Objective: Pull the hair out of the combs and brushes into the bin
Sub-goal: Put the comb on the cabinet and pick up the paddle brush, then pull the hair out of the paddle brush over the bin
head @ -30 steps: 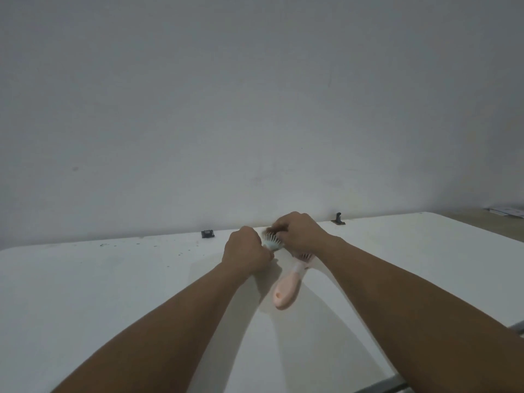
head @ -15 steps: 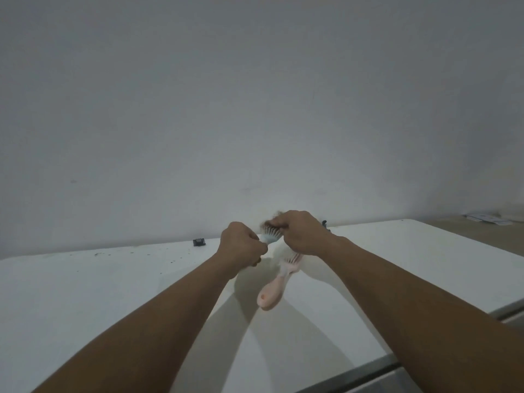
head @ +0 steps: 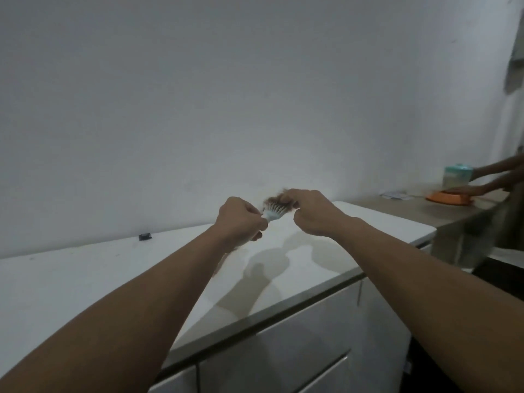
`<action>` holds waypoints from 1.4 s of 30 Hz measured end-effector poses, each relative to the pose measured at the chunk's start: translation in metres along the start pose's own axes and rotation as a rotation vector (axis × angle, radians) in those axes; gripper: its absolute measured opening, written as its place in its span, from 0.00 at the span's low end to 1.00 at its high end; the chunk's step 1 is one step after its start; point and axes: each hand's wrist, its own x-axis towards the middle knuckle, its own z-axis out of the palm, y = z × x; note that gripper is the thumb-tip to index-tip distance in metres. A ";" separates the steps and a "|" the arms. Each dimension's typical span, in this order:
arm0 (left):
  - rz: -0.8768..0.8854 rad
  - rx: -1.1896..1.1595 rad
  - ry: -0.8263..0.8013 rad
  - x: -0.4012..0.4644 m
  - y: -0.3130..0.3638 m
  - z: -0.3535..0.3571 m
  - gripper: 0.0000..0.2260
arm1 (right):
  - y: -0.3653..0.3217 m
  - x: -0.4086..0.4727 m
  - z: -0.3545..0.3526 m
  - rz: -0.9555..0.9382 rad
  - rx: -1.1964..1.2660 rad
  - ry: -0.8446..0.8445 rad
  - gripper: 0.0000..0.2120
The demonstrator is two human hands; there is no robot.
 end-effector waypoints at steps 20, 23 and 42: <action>-0.039 -0.107 -0.476 -0.100 -0.001 0.205 0.10 | 0.136 -0.197 -0.031 0.389 -0.102 0.038 0.17; -0.100 -0.080 -0.603 -0.118 -0.016 0.229 0.09 | 0.155 -0.231 -0.018 0.476 -0.005 0.079 0.11; -0.468 -0.189 -1.058 -0.229 -0.126 0.343 0.21 | 0.222 -0.408 0.060 1.040 0.683 0.117 0.10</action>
